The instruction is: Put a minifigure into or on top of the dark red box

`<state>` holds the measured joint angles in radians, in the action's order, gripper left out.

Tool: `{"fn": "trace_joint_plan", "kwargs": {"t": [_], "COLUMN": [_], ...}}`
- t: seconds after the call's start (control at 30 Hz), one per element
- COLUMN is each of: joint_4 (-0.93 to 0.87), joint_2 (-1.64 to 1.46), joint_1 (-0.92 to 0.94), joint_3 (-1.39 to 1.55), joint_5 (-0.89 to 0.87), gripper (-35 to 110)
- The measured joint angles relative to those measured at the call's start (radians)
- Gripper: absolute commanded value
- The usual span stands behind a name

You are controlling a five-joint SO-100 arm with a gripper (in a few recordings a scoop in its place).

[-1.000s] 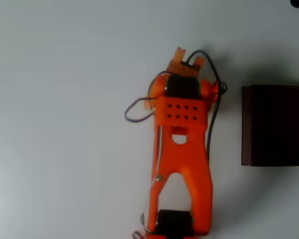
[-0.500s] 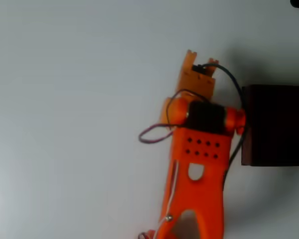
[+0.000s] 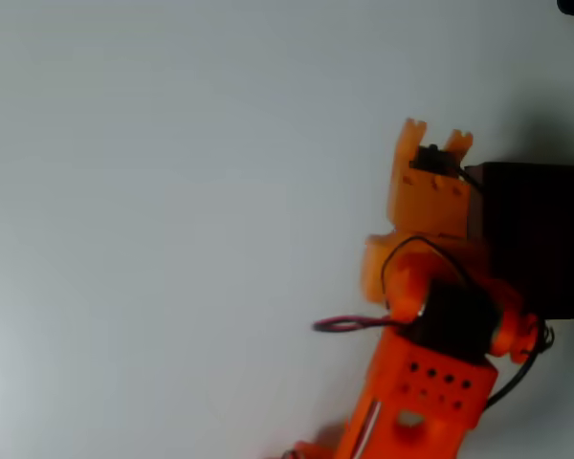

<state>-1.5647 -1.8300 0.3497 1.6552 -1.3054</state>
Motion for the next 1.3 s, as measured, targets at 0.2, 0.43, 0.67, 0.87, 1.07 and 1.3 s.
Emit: {"fn": "trace_joint_plan", "kwargs": {"t": [0.2,0.43,0.67,0.87,1.07,1.3], "joint_4": [0.029,0.097,0.198,0.241,0.242,0.244], "joint_2": [-0.015,0.003,0.100,0.252,0.410,0.531], "joint_1": [0.144,0.241,0.321,0.377,0.396,0.408], "joint_3": [0.000,-0.034,-0.055,-0.144,-0.225,-0.281], "joint_5": [0.212,0.385,0.488,0.528,0.538,0.546], "gripper": [0,0,0,0,0,1]}}
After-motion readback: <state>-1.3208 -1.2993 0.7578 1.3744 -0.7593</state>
